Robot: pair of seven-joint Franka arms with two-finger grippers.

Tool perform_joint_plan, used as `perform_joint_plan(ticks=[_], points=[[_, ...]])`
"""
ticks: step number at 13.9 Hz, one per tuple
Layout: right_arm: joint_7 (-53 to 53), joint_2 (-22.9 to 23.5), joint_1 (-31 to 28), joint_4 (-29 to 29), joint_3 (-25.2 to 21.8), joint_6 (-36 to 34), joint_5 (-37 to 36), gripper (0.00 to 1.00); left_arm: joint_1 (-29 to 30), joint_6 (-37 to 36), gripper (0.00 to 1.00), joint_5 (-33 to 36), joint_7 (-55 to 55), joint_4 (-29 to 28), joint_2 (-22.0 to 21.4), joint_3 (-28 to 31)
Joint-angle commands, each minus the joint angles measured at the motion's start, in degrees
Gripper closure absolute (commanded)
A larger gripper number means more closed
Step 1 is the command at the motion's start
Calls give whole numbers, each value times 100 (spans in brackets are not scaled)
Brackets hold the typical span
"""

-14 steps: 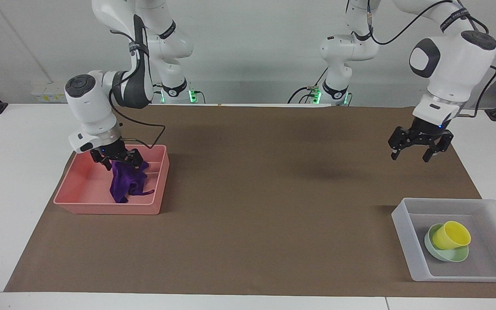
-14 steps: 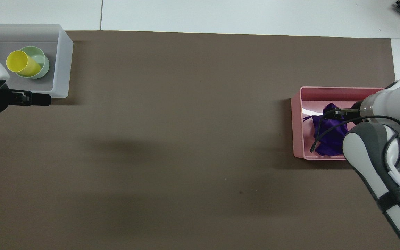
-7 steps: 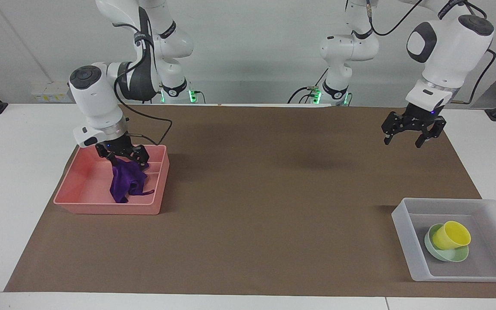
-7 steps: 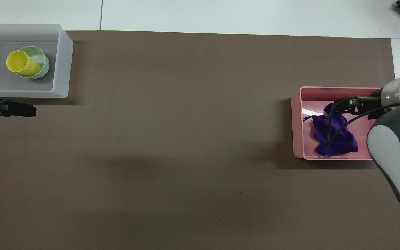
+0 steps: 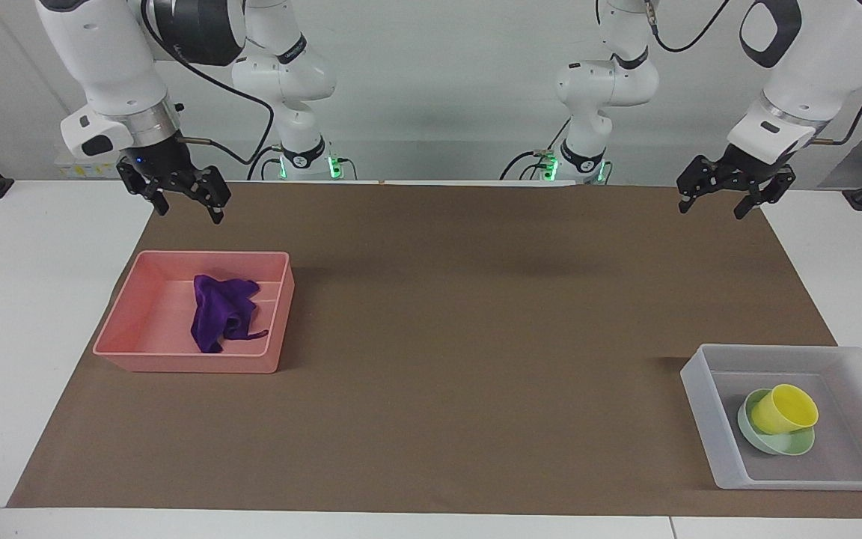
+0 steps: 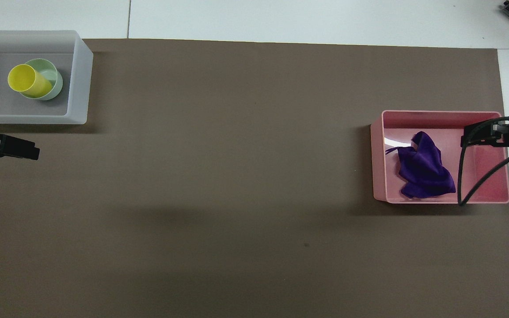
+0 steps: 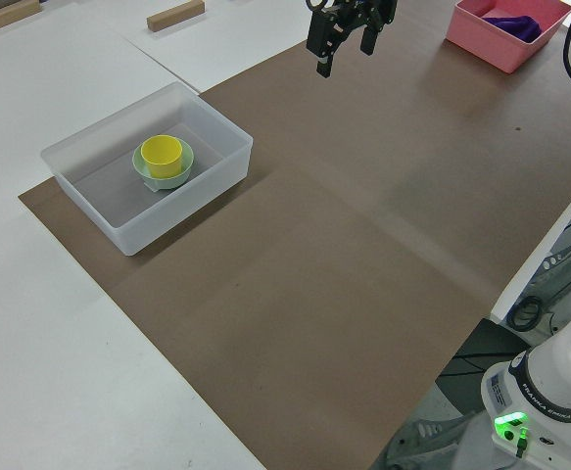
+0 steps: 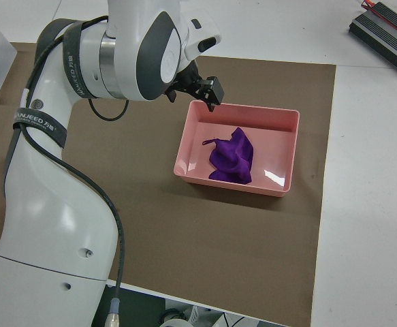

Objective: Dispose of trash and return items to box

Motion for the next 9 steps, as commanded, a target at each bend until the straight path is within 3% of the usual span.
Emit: perform_joint_plan(ticks=[1,3,5,9], points=[[-449,13,-93,507,-23,-580,12,0,-56,-111,0,240,44,132,31,25],[-556,-13,-93,535,-41,-634,-5,0,-65,-41,0,249,35,141,49,25],[-547,-249,-93,106,-32,-599,3,0,-65,-5,0,249,35,158,58,26],[-539,-259,-41,104,-15,-572,3,0,-56,-23,0,249,26,150,49,25]])
